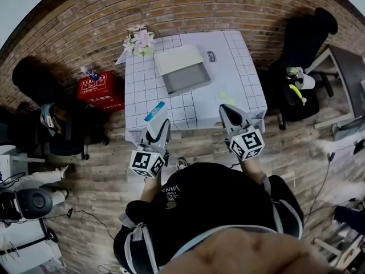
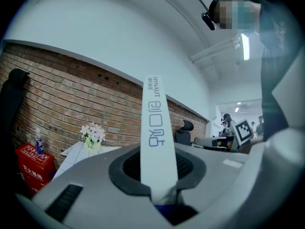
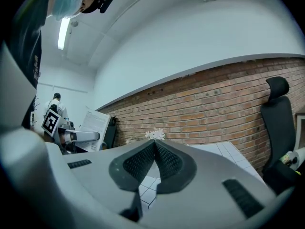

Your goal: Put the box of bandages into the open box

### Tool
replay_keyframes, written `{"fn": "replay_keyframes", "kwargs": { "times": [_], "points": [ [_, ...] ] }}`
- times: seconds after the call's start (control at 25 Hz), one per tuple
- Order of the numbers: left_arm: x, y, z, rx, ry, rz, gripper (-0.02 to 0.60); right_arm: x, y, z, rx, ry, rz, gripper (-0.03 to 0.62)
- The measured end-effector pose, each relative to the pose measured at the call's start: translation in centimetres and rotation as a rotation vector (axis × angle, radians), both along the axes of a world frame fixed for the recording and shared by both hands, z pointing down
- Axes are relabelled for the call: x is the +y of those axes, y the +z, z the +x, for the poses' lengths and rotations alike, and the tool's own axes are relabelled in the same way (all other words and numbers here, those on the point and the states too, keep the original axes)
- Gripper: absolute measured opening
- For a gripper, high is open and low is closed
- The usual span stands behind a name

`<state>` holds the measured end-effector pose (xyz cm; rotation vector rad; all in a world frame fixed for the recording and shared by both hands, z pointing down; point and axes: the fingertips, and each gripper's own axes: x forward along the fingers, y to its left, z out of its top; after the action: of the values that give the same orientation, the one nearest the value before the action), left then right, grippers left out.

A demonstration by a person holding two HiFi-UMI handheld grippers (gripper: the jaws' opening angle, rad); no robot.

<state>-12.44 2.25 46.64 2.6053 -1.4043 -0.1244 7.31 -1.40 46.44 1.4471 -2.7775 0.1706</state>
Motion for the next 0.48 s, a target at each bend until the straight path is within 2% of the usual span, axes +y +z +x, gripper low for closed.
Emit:
{"fn": "replay_keyframes", "kwargs": {
  "times": [0.48],
  "points": [
    [-4.7,0.2,-6.5,-0.042,0.122,-0.004,0.084,-2.5,0.8,-5.2,-0.022,0.151,-0.010,-0.003]
  ]
}}
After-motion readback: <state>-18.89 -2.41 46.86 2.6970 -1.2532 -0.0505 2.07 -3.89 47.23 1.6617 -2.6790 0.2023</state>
